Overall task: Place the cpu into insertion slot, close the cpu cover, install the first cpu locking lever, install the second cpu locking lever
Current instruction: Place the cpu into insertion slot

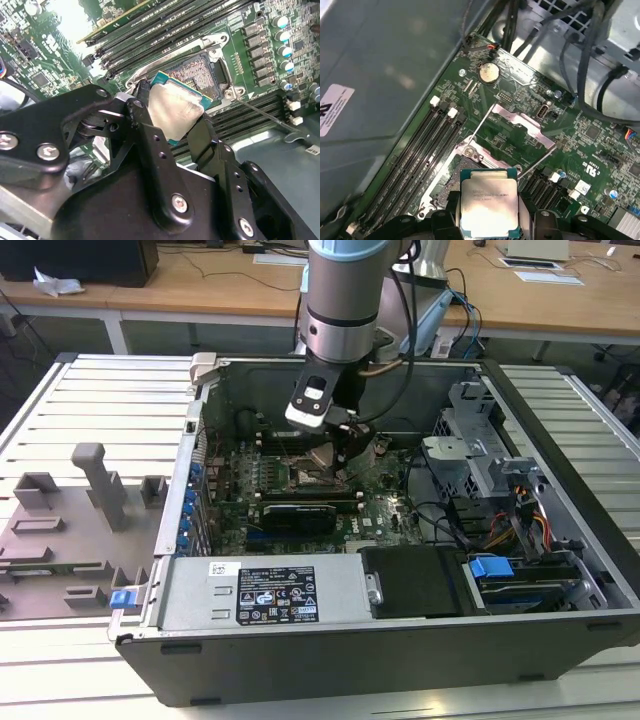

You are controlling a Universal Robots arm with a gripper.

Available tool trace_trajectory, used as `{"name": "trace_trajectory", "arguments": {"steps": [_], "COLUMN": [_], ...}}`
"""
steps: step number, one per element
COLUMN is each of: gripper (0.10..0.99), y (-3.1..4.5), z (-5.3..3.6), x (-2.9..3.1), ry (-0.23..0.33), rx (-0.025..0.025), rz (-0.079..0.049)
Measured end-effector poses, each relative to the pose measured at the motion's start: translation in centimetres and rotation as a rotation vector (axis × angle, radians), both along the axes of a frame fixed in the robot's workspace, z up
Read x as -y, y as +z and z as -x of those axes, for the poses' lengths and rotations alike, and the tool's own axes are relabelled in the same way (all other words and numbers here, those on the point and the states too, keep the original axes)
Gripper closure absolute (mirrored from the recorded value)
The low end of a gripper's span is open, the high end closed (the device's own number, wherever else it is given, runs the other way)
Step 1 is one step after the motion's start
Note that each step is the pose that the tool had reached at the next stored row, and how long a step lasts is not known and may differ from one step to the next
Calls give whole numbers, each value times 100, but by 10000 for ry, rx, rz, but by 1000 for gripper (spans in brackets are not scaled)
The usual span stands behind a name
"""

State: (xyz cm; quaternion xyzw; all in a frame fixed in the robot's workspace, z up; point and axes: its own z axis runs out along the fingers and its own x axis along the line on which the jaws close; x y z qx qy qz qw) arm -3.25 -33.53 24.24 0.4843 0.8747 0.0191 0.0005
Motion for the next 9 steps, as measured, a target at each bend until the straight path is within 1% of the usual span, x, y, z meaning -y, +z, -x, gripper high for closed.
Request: {"name": "trace_trajectory", "arguments": {"steps": [4, 5, 7, 9], "gripper": [545, 545, 545, 545], "y": [-3, -5, -4, -4], "z": [0, 0, 0, 0], "x": [0, -1, 0, 0], "ry": [-510, -756, -1010, -1203], "rx": [0, 2, 6, 8], "rz": [2, 19, 148, 231]}}
